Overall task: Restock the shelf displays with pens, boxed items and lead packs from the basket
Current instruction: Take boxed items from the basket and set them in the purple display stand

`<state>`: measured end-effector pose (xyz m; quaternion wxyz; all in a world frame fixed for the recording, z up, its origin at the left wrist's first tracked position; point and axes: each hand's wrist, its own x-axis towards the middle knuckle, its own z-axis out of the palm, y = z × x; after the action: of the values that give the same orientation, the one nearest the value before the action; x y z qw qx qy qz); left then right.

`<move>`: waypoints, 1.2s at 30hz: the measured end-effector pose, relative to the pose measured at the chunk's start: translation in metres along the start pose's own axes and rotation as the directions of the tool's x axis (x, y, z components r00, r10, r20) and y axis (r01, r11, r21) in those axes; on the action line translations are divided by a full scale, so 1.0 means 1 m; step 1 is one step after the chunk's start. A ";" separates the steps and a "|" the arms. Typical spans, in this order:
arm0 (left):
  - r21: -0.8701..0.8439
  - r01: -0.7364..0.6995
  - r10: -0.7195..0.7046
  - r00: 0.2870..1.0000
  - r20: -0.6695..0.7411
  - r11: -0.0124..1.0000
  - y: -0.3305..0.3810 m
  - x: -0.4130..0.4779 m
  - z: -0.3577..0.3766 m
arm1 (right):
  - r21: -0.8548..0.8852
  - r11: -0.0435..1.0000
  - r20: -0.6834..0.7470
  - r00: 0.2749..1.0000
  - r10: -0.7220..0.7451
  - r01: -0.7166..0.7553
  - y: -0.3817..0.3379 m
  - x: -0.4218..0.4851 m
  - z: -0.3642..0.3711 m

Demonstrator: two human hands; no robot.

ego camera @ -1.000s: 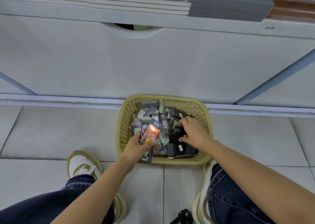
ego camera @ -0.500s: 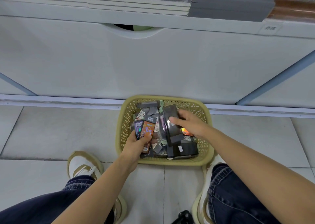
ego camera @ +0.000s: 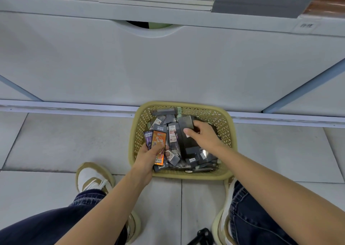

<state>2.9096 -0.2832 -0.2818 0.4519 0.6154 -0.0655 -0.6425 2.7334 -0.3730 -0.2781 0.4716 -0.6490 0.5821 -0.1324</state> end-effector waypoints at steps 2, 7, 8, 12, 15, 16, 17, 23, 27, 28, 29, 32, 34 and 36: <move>-0.008 -0.017 0.017 0.999 0.028 1.000 0.001 -0.001 0.001 | 0.188 0.982 0.067 0.998 0.016 -0.029 -0.007 -0.001 -0.006; -0.024 -0.058 0.062 0.982 0.177 0.998 0.007 -0.009 0.007 | 0.514 0.854 0.167 0.986 -0.005 -0.083 -0.025 -0.004 -0.002; -0.026 -0.068 0.072 0.976 0.207 0.997 0.009 -0.011 0.010 | 0.531 0.845 0.161 0.987 -0.025 -0.066 -0.029 -0.005 0.000; -0.051 -0.110 0.117 0.980 0.160 0.993 0.022 -0.018 0.016 | 0.605 0.796 0.083 0.996 -0.040 -0.018 -0.047 -0.006 0.006; -0.095 -0.146 0.157 0.981 0.118 0.985 0.041 -0.024 0.015 | 0.628 0.778 -0.020 1.000 -0.012 0.022 -0.061 -0.004 -0.003; -0.115 -0.159 0.172 0.978 0.115 0.981 0.047 -0.027 0.015 | 0.628 0.777 -0.037 0.999 -0.009 0.030 -0.065 -0.003 -0.006; -0.129 -0.171 0.186 0.975 0.117 0.977 0.054 -0.030 0.016 | 0.635 0.772 -0.036 0.999 -0.011 0.031 -0.070 -0.004 -0.010; -0.127 -0.215 0.231 0.963 0.136 0.968 0.086 -0.062 0.021 | 0.695 0.714 -0.010 0.994 -0.108 0.084 -0.114 -0.014 -0.031; -0.149 -0.221 0.244 0.957 0.156 0.964 0.109 -0.087 0.028 | 0.638 0.742 -0.072 0.975 -0.209 0.206 -0.145 -0.029 -0.042; -0.163 -0.232 0.258 0.952 0.163 0.959 0.115 -0.093 0.029 | 0.657 0.724 -0.055 0.971 -0.234 0.211 -0.151 -0.032 -0.046; -0.187 -0.234 0.267 0.948 0.172 0.954 0.123 -0.099 0.028 | 0.695 0.691 -0.019 0.965 -0.263 0.202 -0.157 -0.035 -0.051; -0.217 -0.233 0.270 0.950 0.158 0.948 0.149 -0.111 0.019 | 0.779 0.602 0.064 0.933 -0.355 0.175 -0.167 -0.043 -0.068; -0.225 -0.233 0.272 0.949 0.161 0.946 0.164 -0.120 0.013 | 0.761 0.610 0.032 0.926 -0.375 0.220 -0.169 -0.049 -0.075; -0.220 -0.248 0.288 0.942 0.174 0.943 0.174 -0.129 0.009 | 0.665 0.687 -0.030 0.930 -0.367 0.293 -0.173 -0.056 -0.075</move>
<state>2.9671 -0.3037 -0.0744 0.5844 0.4845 -0.1318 -0.6375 2.7722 -0.3791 -0.0857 0.6680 -0.5409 0.3454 -0.3768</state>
